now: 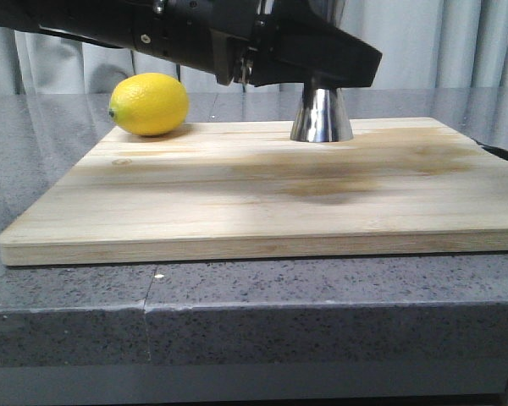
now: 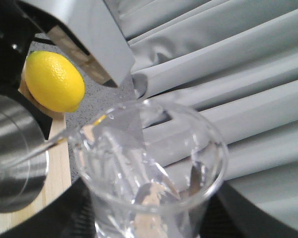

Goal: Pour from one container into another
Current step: 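Tilt the beaker with the right gripper, pouring liquid into the jigger cup, then lower the beaker back onto the board with the right gripper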

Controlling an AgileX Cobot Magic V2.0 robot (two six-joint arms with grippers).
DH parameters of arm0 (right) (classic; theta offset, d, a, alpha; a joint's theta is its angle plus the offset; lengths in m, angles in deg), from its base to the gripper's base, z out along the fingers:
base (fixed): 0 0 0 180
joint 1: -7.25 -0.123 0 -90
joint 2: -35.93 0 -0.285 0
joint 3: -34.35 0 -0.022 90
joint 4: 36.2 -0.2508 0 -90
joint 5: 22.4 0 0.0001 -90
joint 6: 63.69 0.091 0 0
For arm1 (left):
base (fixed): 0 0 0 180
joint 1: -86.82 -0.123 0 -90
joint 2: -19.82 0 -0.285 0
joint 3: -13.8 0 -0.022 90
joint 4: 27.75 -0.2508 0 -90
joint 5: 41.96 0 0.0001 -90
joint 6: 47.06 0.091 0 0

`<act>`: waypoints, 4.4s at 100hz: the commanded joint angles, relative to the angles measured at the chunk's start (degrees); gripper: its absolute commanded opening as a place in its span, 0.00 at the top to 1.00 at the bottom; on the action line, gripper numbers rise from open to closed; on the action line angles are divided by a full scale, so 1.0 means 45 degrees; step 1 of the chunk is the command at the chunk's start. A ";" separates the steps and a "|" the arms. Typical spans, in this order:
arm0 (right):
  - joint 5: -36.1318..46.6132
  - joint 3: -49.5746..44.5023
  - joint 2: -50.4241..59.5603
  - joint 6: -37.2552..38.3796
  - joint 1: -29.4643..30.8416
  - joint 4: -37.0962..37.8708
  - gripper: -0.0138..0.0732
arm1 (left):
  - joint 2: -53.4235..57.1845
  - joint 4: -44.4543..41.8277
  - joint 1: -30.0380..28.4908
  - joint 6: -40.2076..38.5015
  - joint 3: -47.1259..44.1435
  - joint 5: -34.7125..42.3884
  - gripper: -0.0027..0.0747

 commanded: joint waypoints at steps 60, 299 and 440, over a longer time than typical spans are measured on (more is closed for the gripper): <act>-0.0306 0.0490 0.0394 -0.0174 -0.0003 0.1371 0.57 | 0.0619 0.0844 0.0114 0.0001 0.0383 -0.0793 0.99; 0.0580 0.0490 0.0394 -0.0822 -0.0003 0.1185 0.57 | 0.0619 0.0824 0.0268 0.0030 0.0383 -0.0793 0.99; 0.4829 -0.1500 -0.5390 0.4115 0.2830 -0.8365 0.57 | 0.0619 0.0724 -0.0239 0.0106 0.0383 -0.0440 0.99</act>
